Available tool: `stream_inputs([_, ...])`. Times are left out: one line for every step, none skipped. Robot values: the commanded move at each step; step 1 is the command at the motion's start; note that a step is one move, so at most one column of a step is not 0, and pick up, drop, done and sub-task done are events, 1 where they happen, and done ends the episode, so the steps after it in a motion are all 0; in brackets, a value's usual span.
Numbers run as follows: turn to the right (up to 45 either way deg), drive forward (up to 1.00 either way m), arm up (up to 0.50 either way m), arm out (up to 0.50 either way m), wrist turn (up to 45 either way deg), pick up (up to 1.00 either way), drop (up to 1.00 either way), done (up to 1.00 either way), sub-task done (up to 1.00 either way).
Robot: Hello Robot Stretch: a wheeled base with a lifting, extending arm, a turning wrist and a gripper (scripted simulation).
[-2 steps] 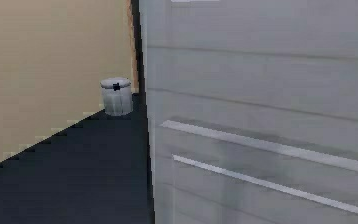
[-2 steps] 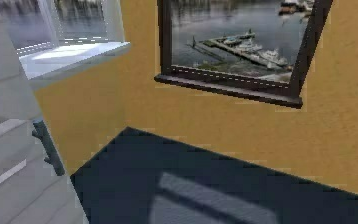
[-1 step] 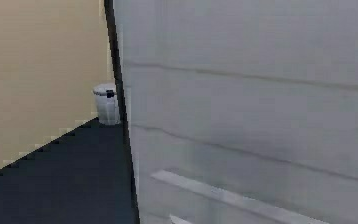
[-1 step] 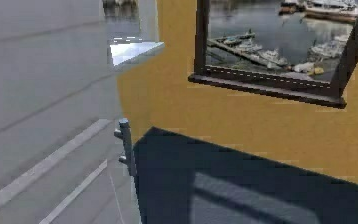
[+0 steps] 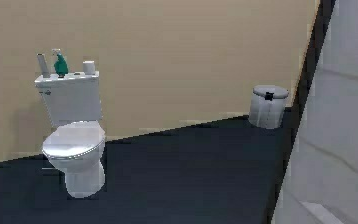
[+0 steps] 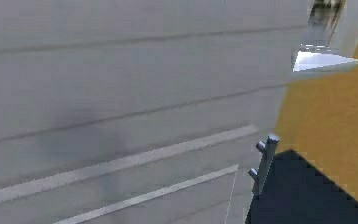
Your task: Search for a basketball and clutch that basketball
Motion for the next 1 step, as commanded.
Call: stream_inputs([-15.0,0.00,0.00,0.00,0.0,0.00,0.00,0.00,0.00])
